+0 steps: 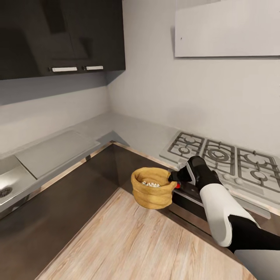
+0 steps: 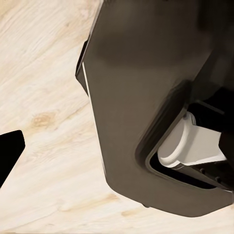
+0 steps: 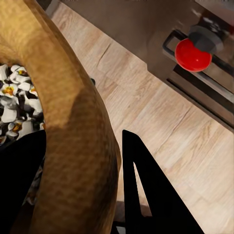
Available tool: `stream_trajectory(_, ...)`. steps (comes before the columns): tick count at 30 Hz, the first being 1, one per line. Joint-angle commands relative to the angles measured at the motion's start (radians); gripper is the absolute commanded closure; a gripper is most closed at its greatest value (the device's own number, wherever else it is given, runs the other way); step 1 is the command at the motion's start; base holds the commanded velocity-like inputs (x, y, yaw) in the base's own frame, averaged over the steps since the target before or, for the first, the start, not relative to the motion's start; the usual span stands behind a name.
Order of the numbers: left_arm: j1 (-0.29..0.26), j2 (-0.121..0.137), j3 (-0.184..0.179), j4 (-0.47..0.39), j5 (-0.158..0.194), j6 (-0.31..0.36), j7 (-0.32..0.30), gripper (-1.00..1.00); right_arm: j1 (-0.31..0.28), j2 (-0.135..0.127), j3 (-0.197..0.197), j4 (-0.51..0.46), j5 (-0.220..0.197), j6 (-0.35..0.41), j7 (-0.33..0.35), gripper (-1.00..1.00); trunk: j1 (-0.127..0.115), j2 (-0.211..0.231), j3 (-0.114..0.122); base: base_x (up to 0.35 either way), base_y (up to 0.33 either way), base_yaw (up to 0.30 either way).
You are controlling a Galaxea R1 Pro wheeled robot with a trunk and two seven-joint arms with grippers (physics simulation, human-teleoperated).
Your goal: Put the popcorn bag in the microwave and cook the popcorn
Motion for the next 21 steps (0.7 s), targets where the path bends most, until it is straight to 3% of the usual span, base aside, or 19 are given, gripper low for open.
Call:
stream_trajectory(1,0.000,0.000,0.008,-0.001,-0.001,-0.001,0.001,-1.00,-0.001,0.001,-0.007,-0.001,0.011,0.003,0.007,1.00,0.000,-0.001,0.000,0.000,0.000,0.000)
stream_trajectory(21,0.000,0.001,0.007,-0.001,0.002,0.001,0.001,-1.00,0.006,0.005,-0.007,-0.001,0.009,0.003,0.002,1.00,0.000,-0.001,0.032,0.000,0.000,0.000)
